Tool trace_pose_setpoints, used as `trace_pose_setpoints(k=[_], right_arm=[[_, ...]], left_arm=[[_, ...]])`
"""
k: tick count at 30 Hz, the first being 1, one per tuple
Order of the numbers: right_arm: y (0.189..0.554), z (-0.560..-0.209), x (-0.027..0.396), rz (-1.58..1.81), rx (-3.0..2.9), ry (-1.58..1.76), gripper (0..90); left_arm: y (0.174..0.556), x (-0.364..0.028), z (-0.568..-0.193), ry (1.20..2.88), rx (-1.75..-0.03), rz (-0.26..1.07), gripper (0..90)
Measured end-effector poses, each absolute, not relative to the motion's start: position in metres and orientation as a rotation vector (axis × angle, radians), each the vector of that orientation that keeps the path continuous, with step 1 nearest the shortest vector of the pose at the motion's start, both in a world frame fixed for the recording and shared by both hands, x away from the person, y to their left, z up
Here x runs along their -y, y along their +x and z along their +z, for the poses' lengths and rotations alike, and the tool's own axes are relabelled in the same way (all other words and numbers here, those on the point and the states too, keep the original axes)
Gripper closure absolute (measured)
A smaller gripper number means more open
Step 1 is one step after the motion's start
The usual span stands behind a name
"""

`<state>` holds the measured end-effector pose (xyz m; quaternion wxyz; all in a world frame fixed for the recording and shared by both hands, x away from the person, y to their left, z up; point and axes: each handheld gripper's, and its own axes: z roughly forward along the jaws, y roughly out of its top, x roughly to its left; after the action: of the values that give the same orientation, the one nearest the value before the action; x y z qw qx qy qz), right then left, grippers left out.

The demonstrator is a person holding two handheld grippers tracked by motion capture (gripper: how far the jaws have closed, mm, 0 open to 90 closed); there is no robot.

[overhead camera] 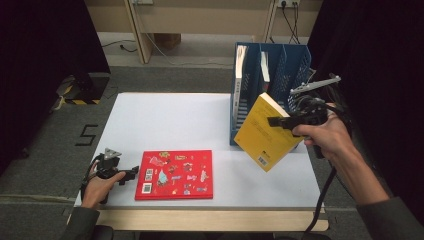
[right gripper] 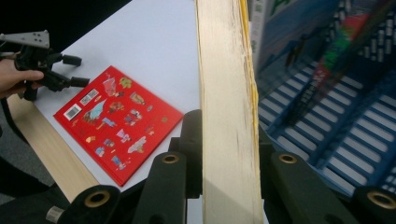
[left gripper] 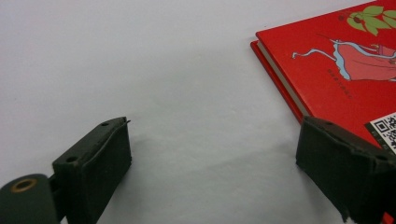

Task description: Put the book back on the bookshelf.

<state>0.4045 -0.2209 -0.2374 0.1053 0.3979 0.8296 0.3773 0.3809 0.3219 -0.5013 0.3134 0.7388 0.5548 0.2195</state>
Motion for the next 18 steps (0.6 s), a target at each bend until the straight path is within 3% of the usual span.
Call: trace_pose_setpoints(k=[18], right_arm=[[0.422, -0.194, 0.287, 1.032, -2.204, 1.343, 75.5]], left_arm=[[0.382, -0.321, -0.501, 1.952, -1.468, 0.575, 7.5]])
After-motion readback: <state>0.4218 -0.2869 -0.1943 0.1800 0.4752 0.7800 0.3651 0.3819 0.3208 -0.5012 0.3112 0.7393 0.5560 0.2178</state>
